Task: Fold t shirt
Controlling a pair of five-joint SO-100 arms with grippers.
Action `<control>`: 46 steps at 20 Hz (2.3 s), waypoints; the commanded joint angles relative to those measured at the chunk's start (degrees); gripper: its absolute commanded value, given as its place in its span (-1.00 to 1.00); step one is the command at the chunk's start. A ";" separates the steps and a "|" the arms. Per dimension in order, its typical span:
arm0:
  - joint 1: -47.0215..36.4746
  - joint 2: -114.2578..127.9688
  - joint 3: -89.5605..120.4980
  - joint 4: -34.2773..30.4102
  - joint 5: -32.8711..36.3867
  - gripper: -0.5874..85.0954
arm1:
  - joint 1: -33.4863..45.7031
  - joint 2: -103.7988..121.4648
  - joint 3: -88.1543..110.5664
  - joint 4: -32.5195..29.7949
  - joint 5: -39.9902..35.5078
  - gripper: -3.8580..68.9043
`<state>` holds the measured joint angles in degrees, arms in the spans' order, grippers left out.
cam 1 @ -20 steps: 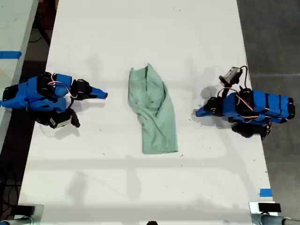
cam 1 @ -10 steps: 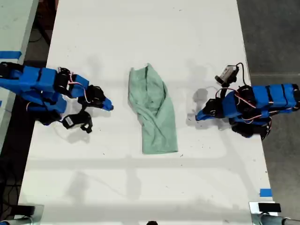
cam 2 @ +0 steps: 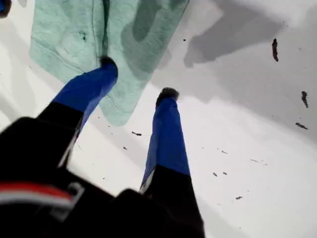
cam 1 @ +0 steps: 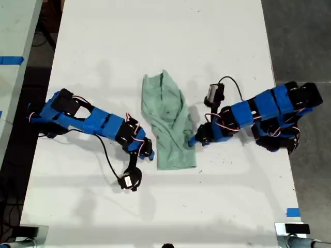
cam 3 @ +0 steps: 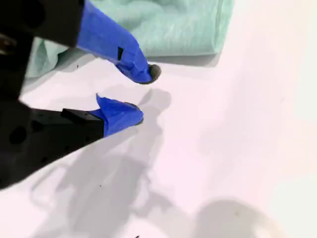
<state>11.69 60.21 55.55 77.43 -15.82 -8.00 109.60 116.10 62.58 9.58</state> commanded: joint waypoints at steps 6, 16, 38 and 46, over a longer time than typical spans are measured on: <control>0.09 -3.25 -5.10 -7.56 0.09 -0.50 | -1.14 -1.76 -4.75 -1.23 -0.79 -0.24; 1.23 -11.51 -3.96 -21.53 5.54 -0.99 | -6.59 -8.96 -7.38 -8.17 2.90 -0.23; 2.46 13.80 -1.93 2.90 2.29 -0.99 | -5.01 -24.17 -54.76 11.07 -4.39 -0.86; -25.93 27.51 5.19 12.92 14.15 -0.99 | 17.75 -9.84 -37.97 -0.18 -12.74 -0.87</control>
<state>-7.12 81.65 60.21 89.91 -3.96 4.57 93.25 75.32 67.15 -0.79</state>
